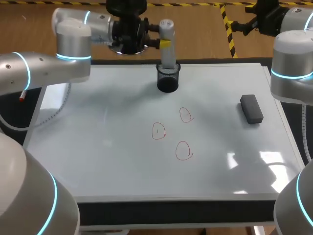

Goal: Pick up the inspection probe, press it on each red-marked spot on the whiteboard one by one, put down the probe, pick up the eraser, and wipe off all the red marks.

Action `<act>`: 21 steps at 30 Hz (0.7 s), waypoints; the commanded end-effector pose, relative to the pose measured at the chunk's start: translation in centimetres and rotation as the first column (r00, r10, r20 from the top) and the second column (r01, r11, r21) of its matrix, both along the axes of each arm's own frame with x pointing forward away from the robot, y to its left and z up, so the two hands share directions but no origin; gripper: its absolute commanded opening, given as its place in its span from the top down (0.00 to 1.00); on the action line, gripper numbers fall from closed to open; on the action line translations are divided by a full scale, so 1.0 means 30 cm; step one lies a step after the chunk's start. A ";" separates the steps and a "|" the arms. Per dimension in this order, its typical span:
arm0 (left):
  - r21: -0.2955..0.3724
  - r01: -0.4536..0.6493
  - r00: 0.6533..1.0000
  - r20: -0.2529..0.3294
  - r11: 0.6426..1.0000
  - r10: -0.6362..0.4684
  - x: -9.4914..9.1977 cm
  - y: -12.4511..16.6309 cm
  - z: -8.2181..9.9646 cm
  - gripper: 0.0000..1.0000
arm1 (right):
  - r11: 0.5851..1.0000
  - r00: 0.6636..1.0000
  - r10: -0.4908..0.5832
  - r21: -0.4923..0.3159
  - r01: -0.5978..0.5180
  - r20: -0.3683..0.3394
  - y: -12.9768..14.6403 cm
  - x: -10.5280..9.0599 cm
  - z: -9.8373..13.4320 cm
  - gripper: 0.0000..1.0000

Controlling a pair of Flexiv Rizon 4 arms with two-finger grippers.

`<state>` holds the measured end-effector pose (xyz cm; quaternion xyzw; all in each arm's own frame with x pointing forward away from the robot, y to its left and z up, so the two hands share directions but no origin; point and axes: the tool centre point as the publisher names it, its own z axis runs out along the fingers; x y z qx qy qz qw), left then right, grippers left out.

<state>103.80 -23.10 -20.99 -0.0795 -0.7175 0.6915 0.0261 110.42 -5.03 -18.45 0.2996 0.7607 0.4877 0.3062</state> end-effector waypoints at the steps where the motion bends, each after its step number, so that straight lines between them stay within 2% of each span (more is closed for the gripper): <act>1: 0.000 -0.007 1.000 0.005 1.000 0.007 -0.013 0.007 0.028 1.00 | 1.000 1.000 0.000 0.000 0.000 0.000 0.000 0.000 0.000 0.00; 9: -0.013 -0.008 1.000 0.009 1.000 0.008 -0.019 0.018 0.060 1.00 | 1.000 1.000 0.000 0.000 0.000 0.000 0.000 0.000 0.000 0.00; 21: -0.005 -0.021 1.000 -0.019 1.000 0.021 -0.021 0.048 0.081 1.00 | 1.000 1.000 0.000 0.000 0.000 0.000 0.000 0.000 0.000 0.00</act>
